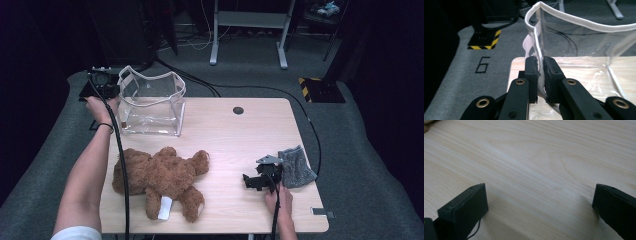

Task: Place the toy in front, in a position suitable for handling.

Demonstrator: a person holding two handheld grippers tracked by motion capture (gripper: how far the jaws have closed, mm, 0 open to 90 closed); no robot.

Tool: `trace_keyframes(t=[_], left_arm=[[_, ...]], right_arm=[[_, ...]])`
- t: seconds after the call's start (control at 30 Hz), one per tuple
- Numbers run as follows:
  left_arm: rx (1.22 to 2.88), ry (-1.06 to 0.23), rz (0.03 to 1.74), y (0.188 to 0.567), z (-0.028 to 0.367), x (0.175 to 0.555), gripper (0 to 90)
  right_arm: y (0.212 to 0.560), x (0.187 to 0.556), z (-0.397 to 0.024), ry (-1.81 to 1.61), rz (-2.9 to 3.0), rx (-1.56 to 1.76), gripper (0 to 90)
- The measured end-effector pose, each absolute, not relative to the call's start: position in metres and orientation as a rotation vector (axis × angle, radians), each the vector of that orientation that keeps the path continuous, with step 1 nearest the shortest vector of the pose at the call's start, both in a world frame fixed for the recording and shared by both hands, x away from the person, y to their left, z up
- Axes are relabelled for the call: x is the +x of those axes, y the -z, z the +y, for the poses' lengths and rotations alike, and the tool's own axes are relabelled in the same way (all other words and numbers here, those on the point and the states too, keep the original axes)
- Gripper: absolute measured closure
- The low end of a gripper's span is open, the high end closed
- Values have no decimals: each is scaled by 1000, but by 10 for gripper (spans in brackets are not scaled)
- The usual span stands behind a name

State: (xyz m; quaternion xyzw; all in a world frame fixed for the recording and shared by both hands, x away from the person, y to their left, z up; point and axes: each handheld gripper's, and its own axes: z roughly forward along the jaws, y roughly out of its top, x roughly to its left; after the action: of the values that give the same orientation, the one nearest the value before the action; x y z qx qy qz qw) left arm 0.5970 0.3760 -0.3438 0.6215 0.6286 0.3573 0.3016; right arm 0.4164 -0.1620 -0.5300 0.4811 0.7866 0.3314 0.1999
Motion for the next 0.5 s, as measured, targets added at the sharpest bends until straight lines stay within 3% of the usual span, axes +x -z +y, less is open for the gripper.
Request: trace_keyframes(t=[0.5], left_arm=[[1598, -974, 1723, 345, 397, 588, 825]], right_arm=[[530, 416, -162, -927, 2198, 1350, 0]])
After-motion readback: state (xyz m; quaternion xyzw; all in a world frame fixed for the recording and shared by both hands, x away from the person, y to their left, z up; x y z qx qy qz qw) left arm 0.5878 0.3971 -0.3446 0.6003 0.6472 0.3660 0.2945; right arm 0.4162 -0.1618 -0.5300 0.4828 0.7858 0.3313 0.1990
